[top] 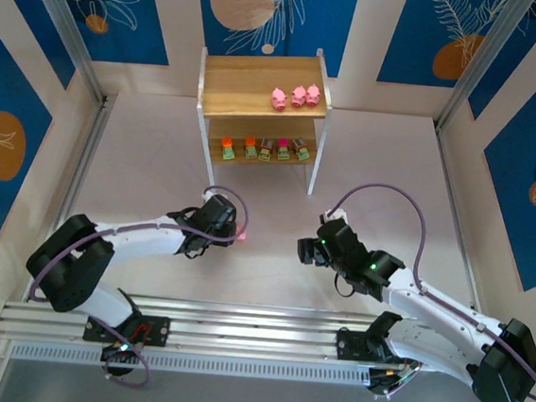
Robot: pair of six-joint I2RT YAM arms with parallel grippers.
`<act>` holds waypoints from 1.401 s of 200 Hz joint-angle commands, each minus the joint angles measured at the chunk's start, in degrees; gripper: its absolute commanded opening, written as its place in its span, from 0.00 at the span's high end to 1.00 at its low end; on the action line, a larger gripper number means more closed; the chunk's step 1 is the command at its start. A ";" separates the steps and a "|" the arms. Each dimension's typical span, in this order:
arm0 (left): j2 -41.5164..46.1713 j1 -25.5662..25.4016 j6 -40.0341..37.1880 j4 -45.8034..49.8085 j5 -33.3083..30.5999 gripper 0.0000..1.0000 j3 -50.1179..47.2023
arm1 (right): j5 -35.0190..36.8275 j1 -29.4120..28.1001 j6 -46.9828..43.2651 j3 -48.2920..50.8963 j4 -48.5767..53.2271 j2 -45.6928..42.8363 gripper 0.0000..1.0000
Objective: Place and organize the plastic toys onto the shelf
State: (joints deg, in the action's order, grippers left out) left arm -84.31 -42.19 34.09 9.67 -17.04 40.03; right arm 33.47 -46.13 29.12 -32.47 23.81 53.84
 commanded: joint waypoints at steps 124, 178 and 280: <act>-2.50 -0.36 2.04 1.01 -3.24 0.48 0.71 | 0.55 -0.37 0.49 -0.02 -1.40 1.60 0.10; -3.42 -0.38 1.69 0.61 -3.37 0.54 0.55 | 0.37 -0.36 0.46 -0.17 -1.36 1.97 0.10; -3.54 -0.43 0.90 0.47 -3.22 0.67 1.10 | 0.38 -0.37 0.41 -0.16 -1.40 2.09 0.10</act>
State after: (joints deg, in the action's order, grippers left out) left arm -88.33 -42.22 35.53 9.85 -19.29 40.05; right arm 33.45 -46.17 29.10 -32.47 23.49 55.83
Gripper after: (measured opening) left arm 0.341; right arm 0.899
